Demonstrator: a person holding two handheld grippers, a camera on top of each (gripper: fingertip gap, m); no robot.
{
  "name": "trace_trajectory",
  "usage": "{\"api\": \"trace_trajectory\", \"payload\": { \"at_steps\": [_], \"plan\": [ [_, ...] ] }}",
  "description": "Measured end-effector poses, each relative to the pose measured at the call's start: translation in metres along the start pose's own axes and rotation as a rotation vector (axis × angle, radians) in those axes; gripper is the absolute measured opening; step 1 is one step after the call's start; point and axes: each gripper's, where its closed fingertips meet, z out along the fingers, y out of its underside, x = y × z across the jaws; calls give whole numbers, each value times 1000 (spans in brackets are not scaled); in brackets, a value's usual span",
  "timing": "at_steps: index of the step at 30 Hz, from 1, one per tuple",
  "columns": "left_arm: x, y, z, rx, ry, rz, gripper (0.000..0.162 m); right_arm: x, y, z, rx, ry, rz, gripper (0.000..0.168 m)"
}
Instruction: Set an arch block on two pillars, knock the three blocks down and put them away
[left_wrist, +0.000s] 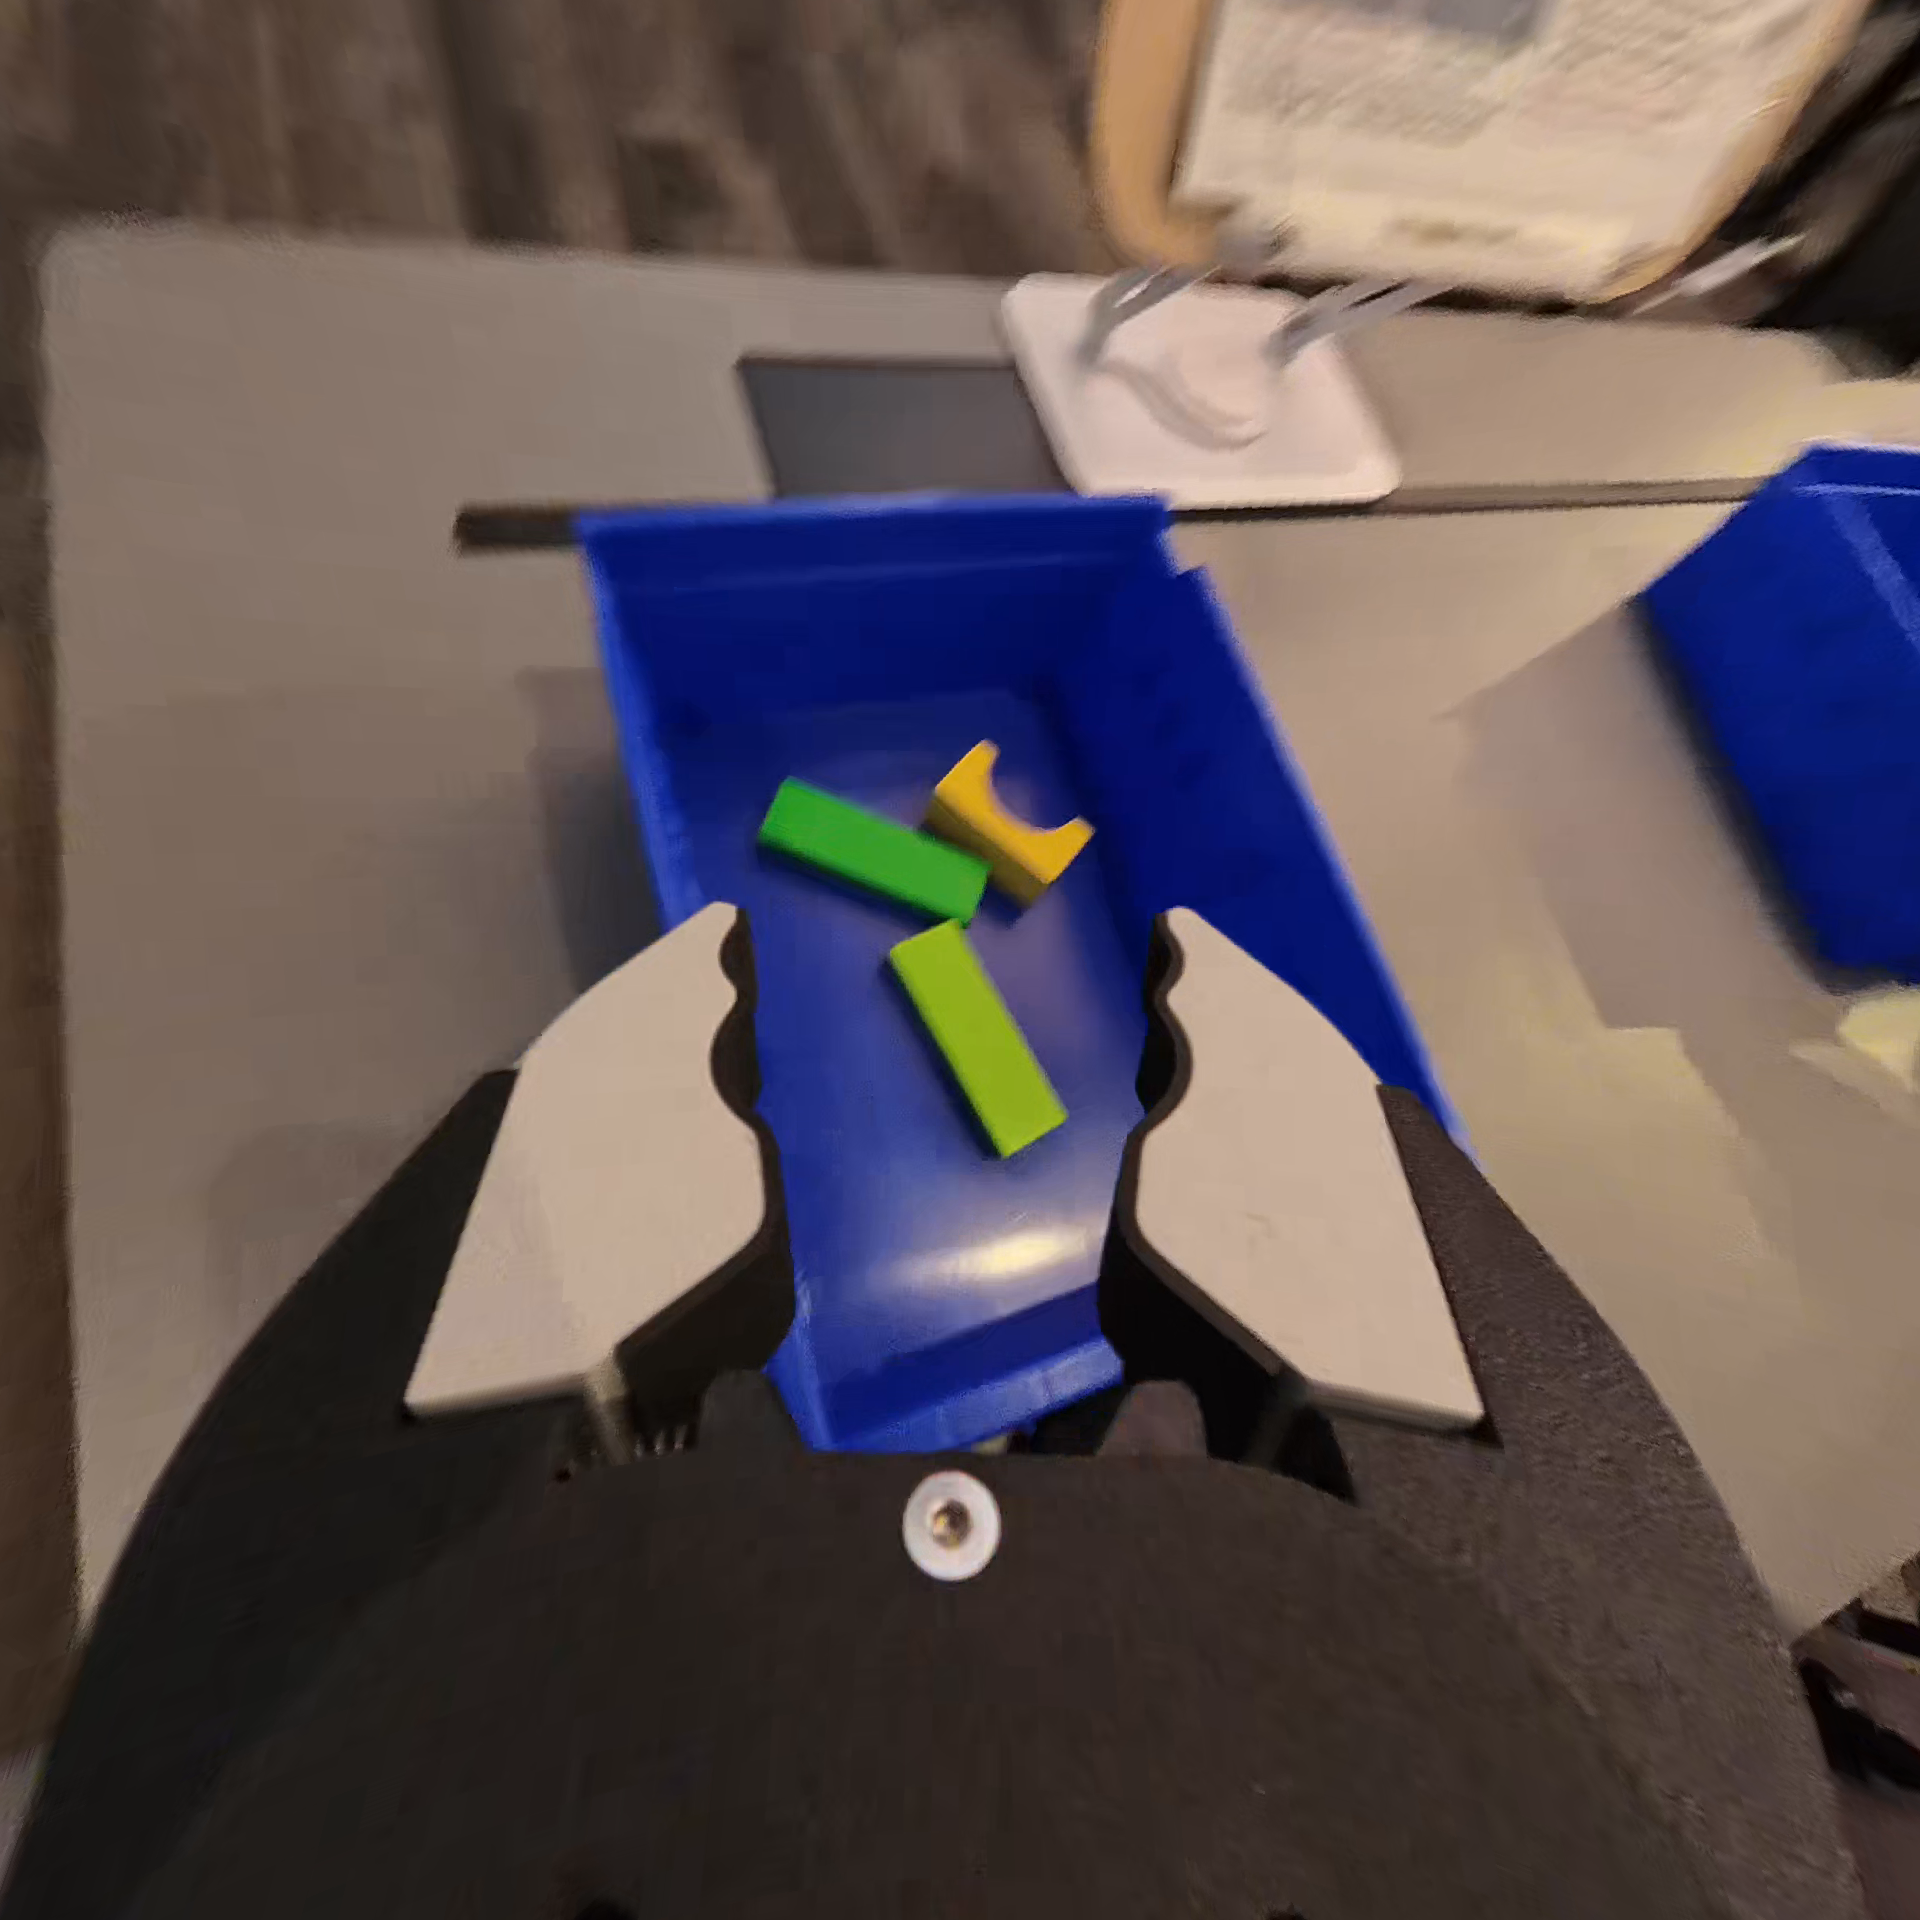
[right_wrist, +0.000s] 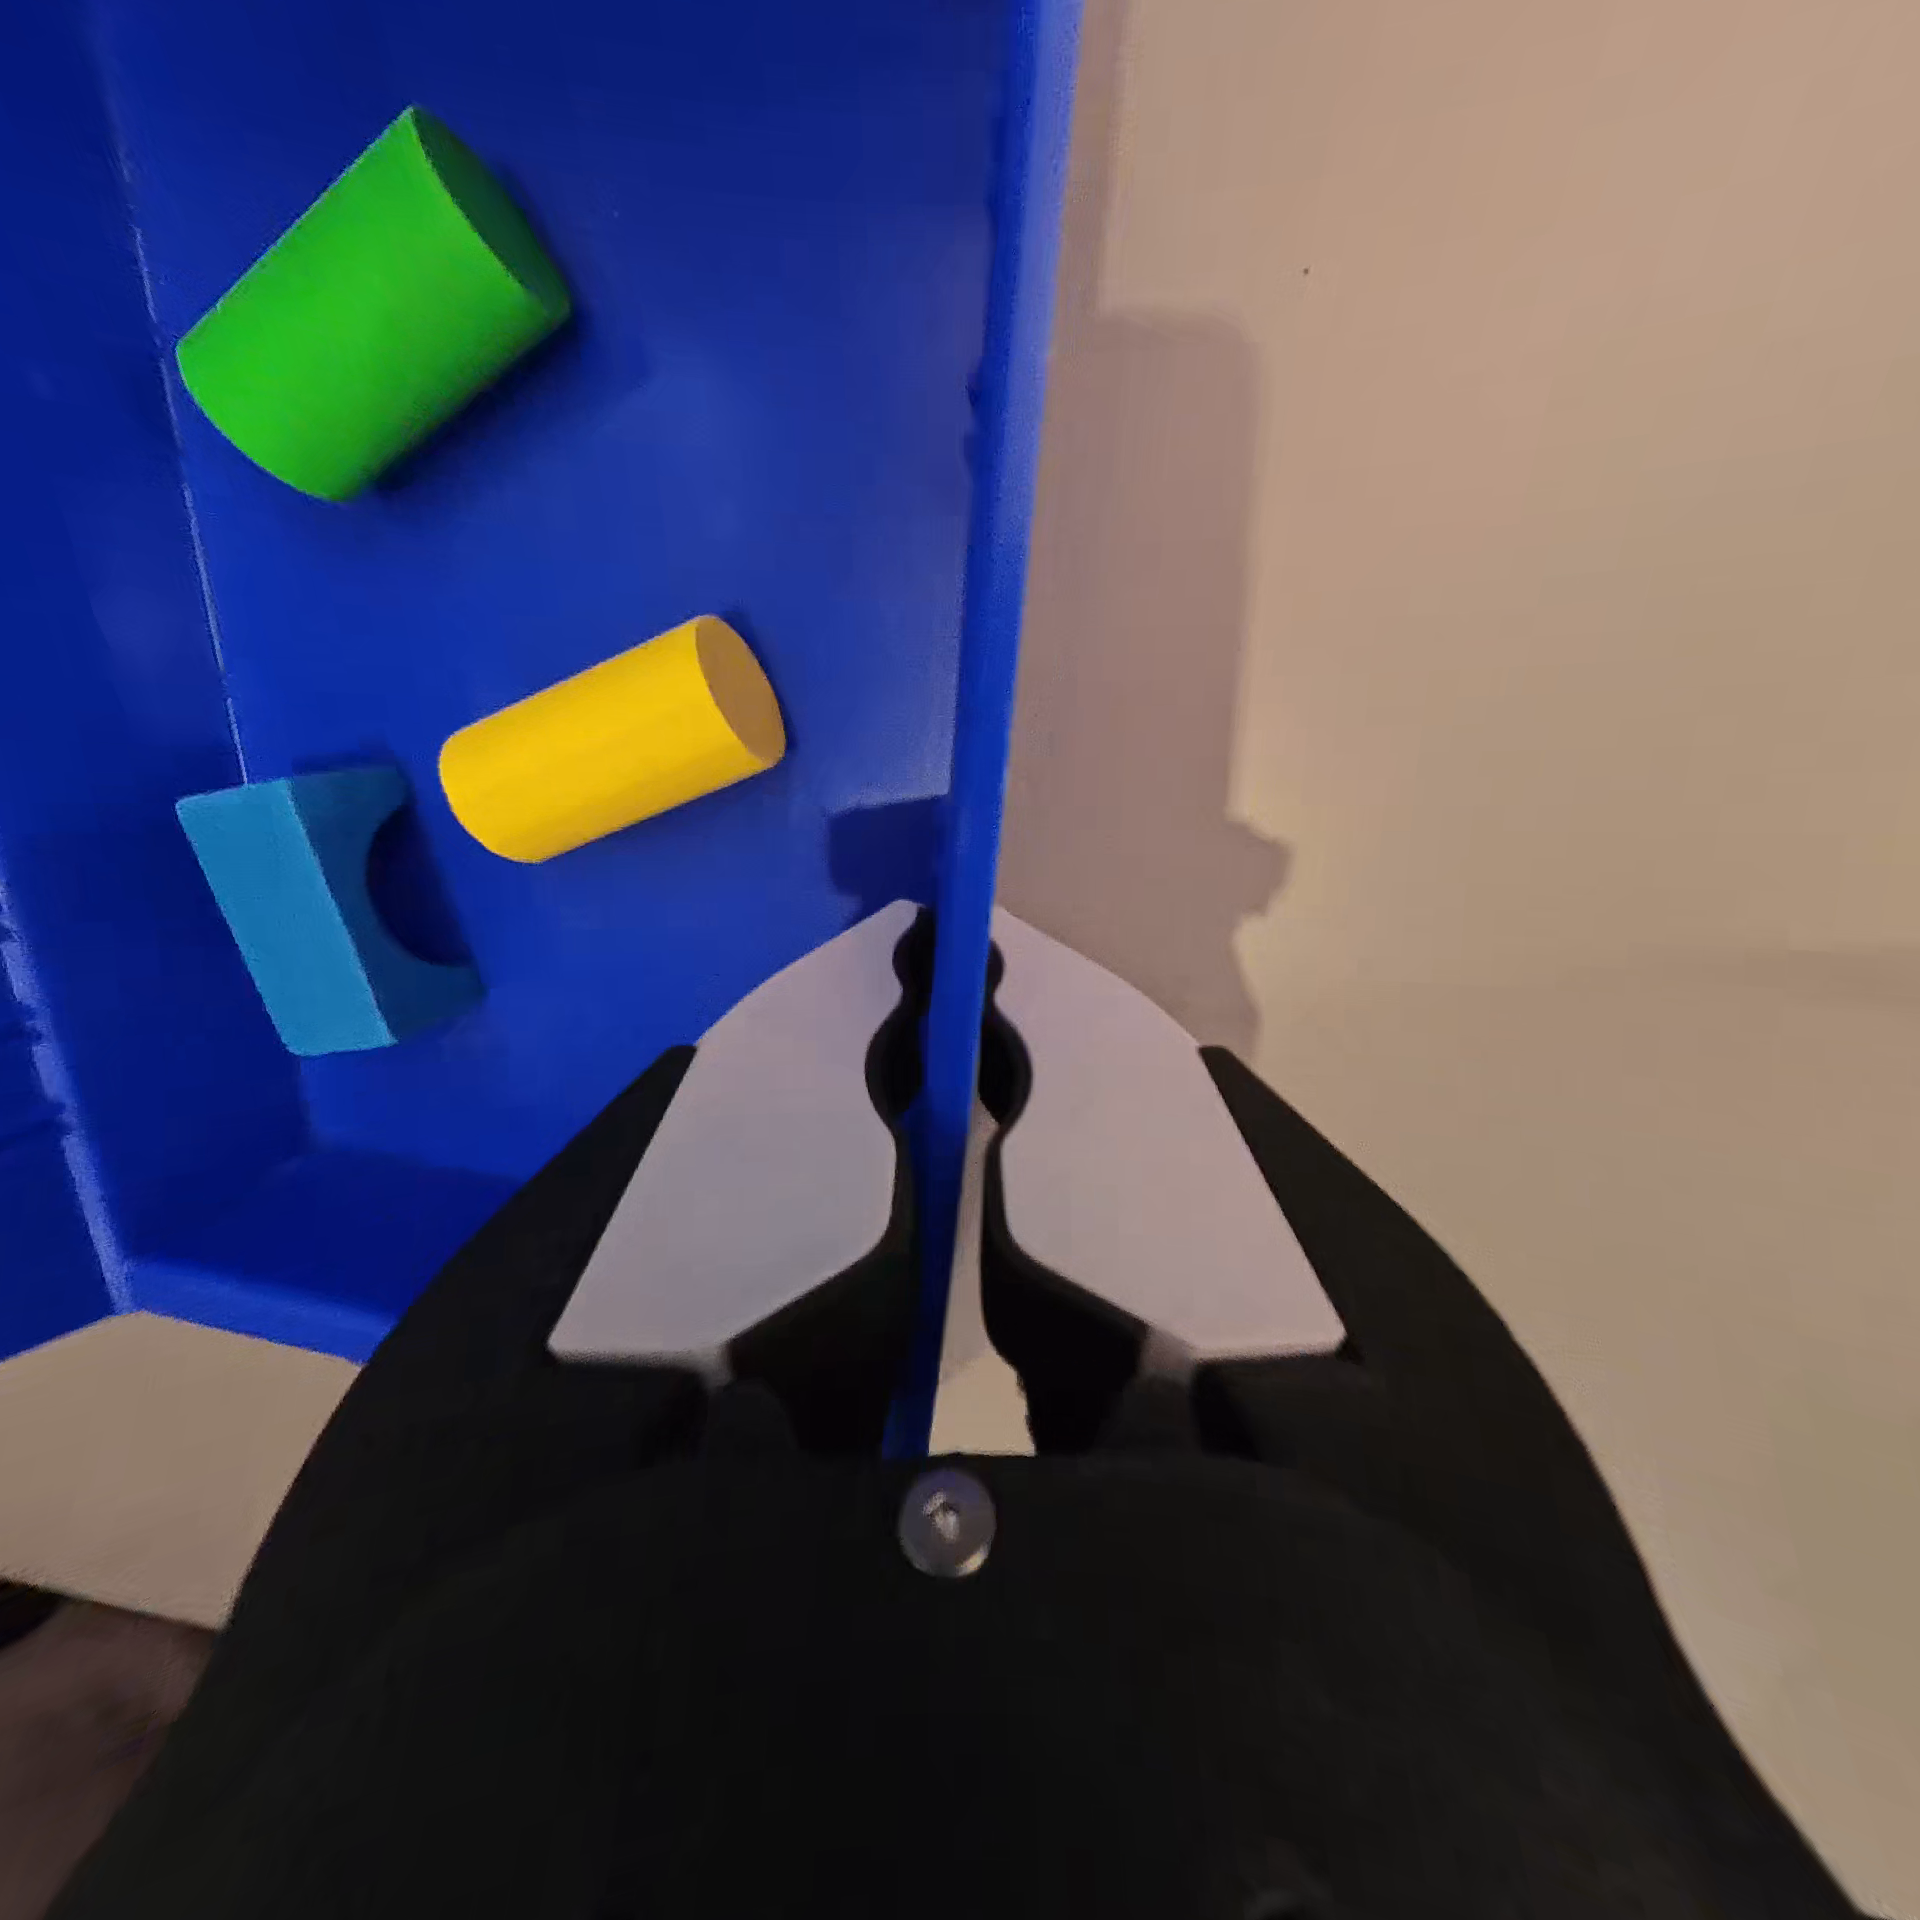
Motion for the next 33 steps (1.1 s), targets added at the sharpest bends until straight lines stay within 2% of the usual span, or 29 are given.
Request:
{"api": "trace_trajectory", "payload": {
  "at_steps": [4, 6, 10, 13, 16, 19, 27, 33],
  "plan": [
    [-37, 27, 15, -176, -140, -82, 71, -3, 19, -4, -121, 1, -27, 9],
    [-45, 41, 23, -267, -168, -110, 65, -4, 25, -6, -156, 1, -38, 10],
    [-61, 64, 36, -416, -266, -85, 57, -4, 26, -6, -174, 21, -76, 10],
    [-65, 88, 41, -550, -283, -96, 51, -4, 26, -6, -169, 5, -74, 10],
    [-71, 103, 45, -642, -307, -85, 34, -5, 26, -6, -158, -8, -69, 9],
    [-63, 117, 52, -714, -249, -96, 7, -6, 25, -5, -148, -10, -65, 9],
    [-59, 121, 55, -757, -258, -104, 6, -10, 25, -4, -139, 6, -75, 9],
    [-26, 119, 71, -802, -192, 6, 9, -33, 13, 3, -145, 20, -128, 9]
  ]
}}
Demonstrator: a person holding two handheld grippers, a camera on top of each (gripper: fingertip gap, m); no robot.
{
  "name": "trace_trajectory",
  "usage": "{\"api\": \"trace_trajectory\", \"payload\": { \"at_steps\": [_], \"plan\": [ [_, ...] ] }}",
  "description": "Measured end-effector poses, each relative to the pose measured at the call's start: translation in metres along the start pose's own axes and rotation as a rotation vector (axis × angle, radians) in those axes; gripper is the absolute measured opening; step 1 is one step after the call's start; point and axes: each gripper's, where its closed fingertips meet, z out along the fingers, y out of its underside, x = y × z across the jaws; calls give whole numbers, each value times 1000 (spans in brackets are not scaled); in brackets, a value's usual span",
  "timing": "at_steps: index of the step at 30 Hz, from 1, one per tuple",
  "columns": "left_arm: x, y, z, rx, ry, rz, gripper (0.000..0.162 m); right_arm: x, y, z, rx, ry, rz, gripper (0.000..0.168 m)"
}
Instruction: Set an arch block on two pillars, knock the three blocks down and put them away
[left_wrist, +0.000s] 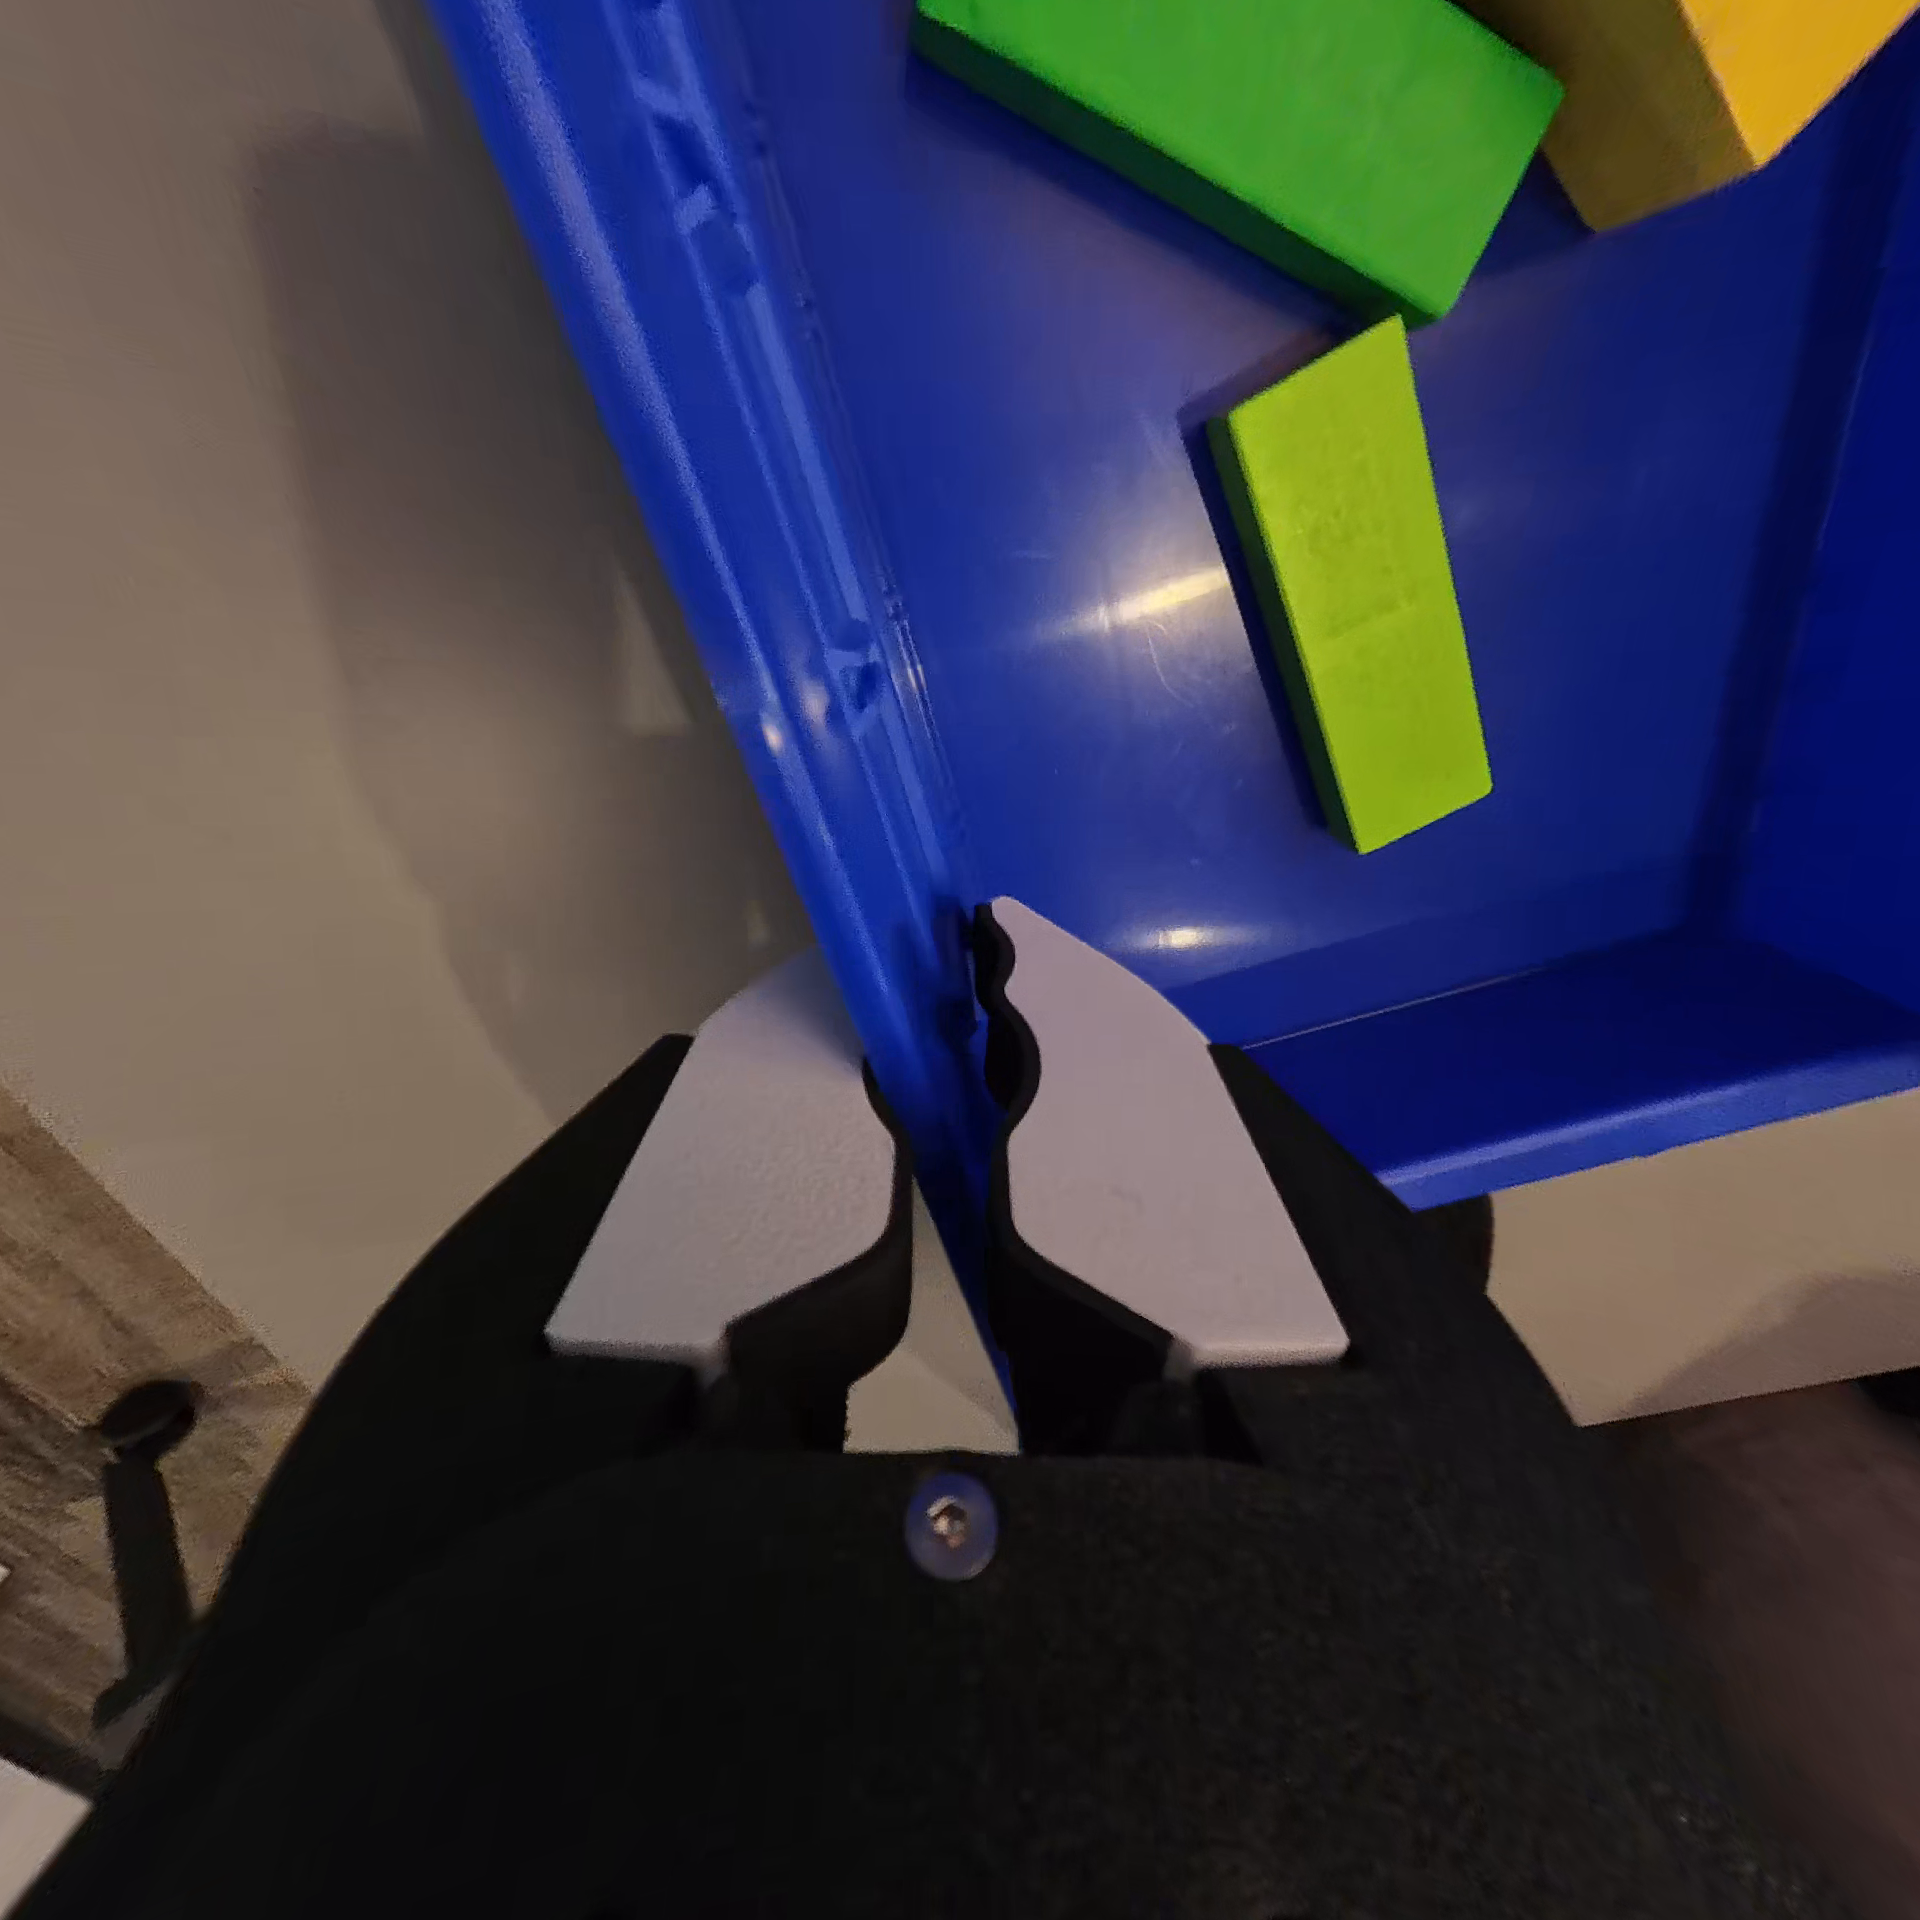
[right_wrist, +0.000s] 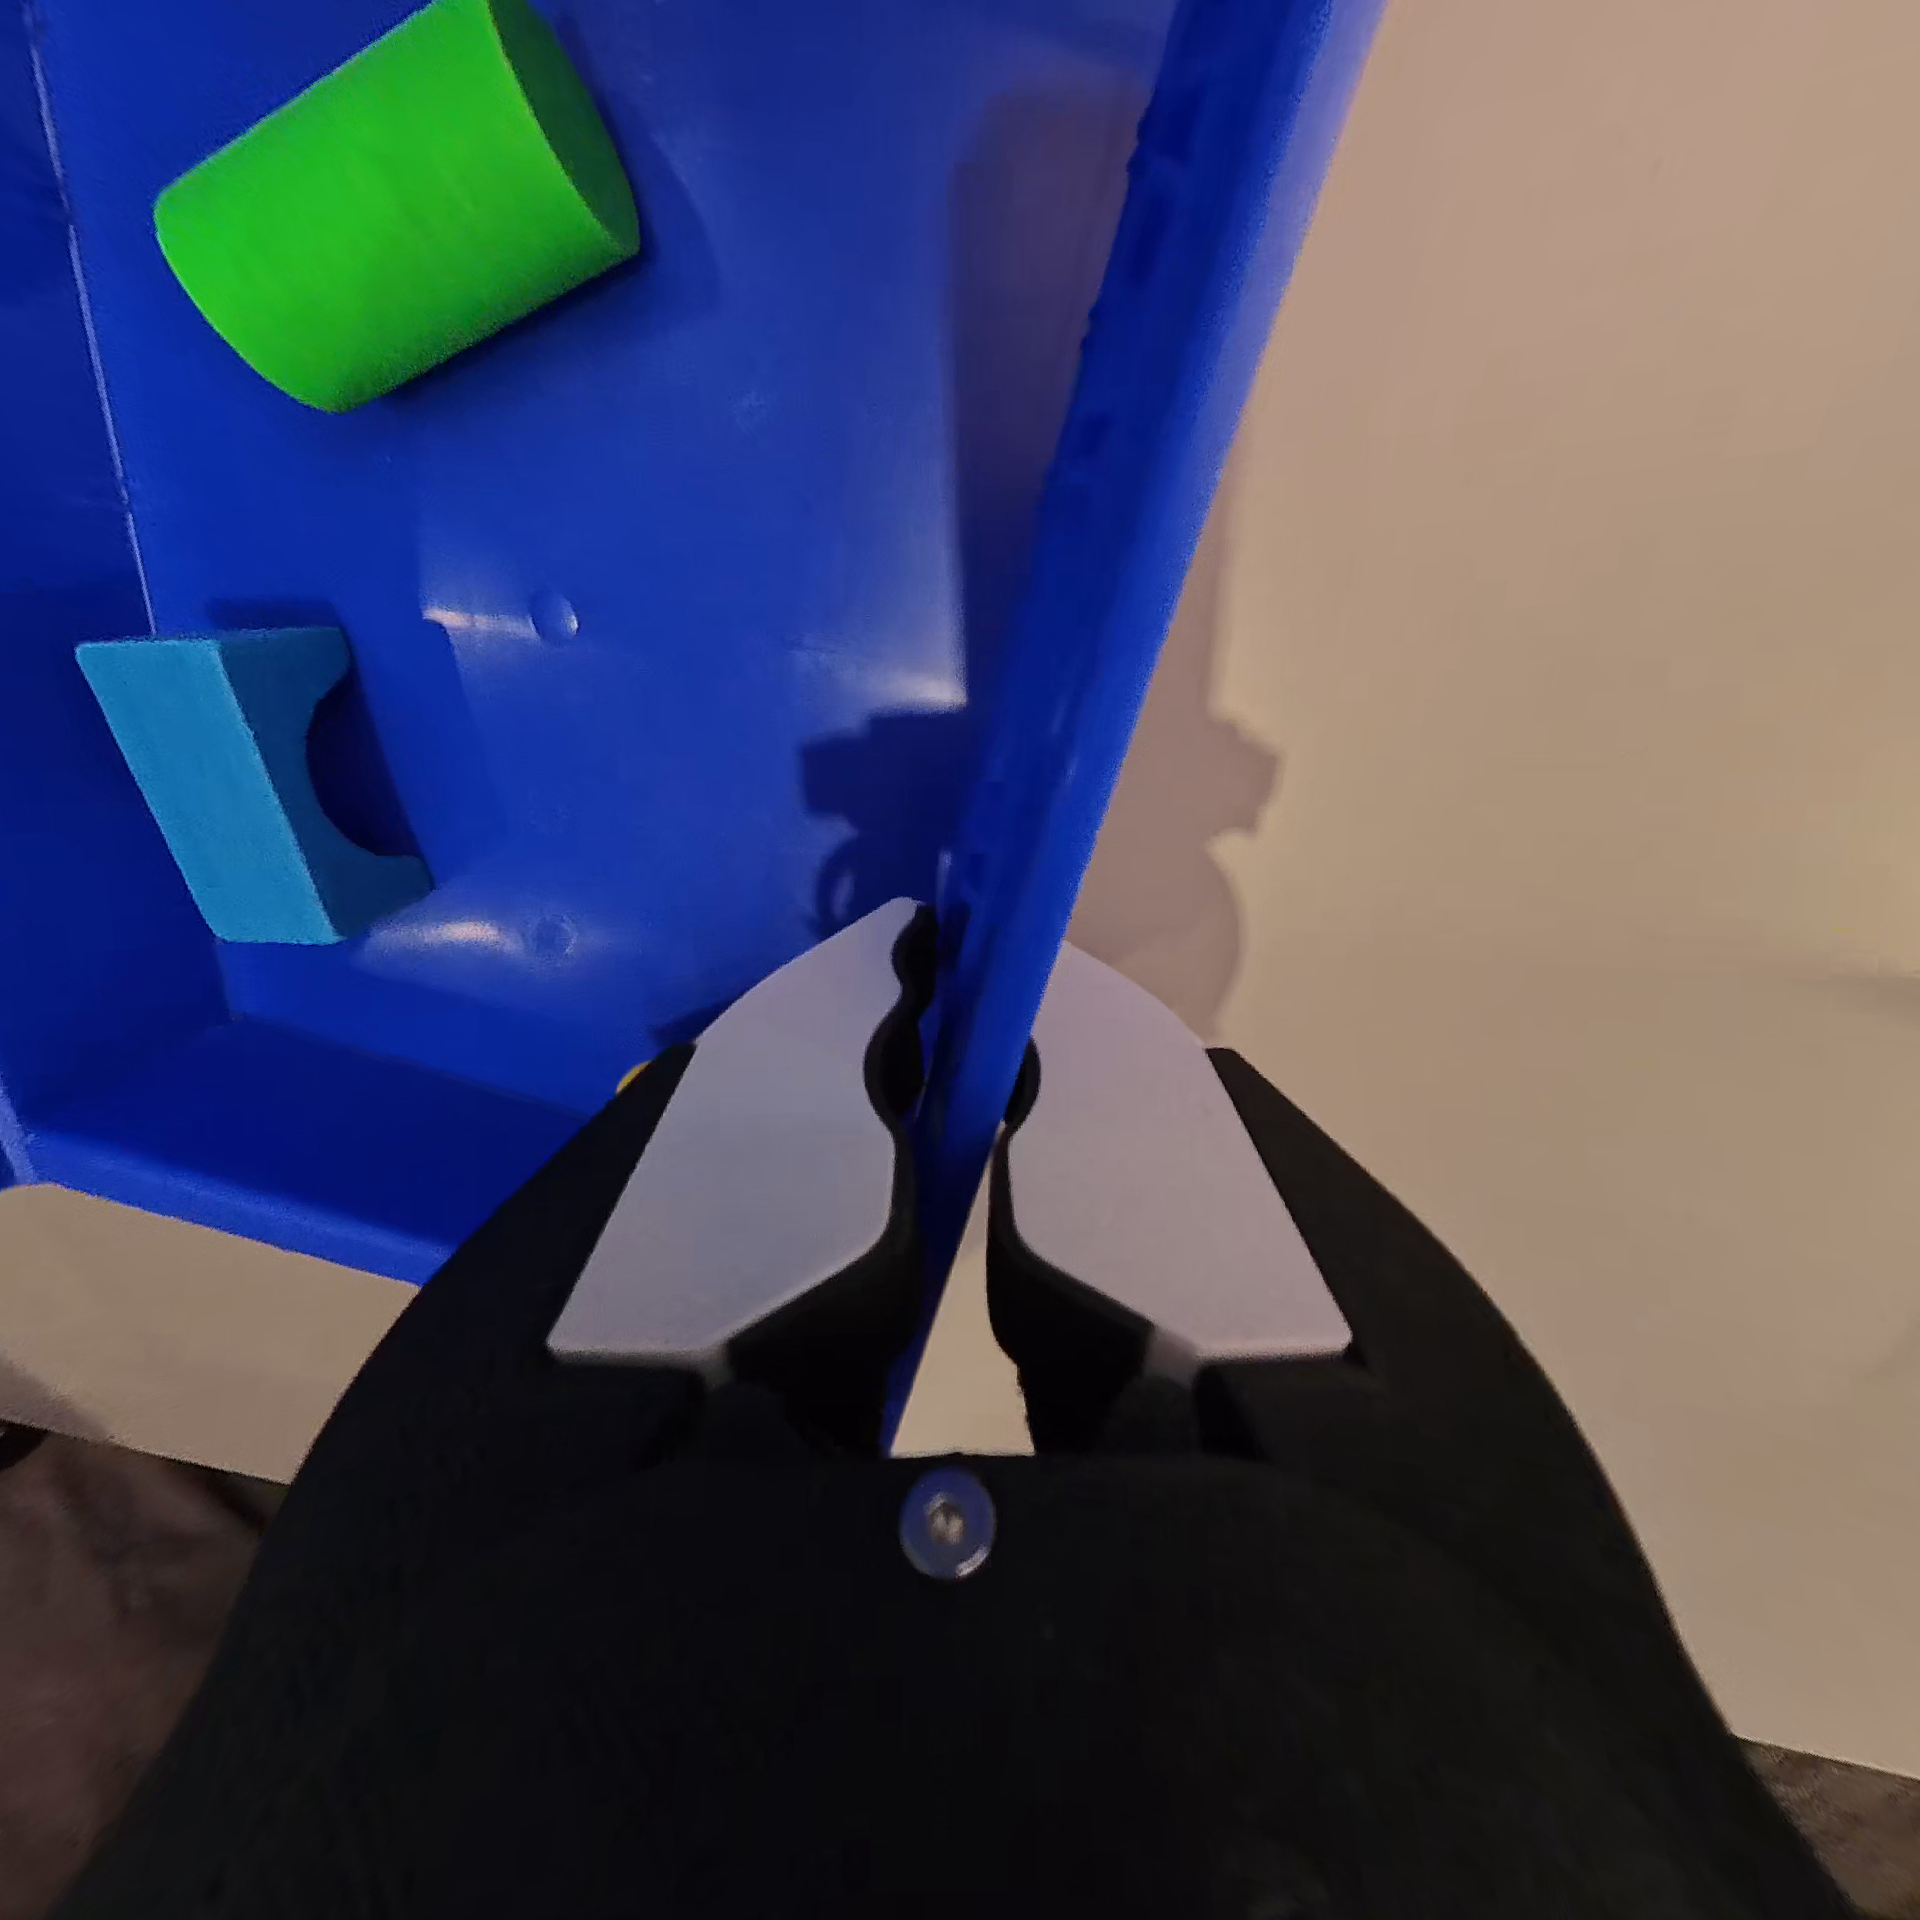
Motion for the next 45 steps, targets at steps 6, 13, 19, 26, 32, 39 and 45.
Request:
{"api": "trace_trajectory", "payload": {
  "at_steps": [6, 13, 19, 26, 32, 39, 45],
  "plan": [
    [54, -23, 6, -15, 5, 129, 12, -50, -22, 9, -7, -10, -66, 9],
    [119, -40, 13, -19, -51, 256, 16, -118, -27, 20, -51, -57, -150, 11],
    [162, -39, 16, -27, -64, 367, 34, -148, -8, 26, -174, -78, -236, 16],
    [182, -37, 16, -35, -26, 418, 48, -137, -25, 27, -203, -78, -162, 17],
    [204, -50, 16, 49, 143, 436, 50, -118, -34, 38, -332, -26, -54, 6],
    [206, -58, -15, 169, 415, 431, 43, -102, -25, 33, -362, -86, -40, 5],
    [194, -87, -121, 677, 603, 438, 43, -79, -11, 2, -358, -77, 31, 5]
  ]
}}
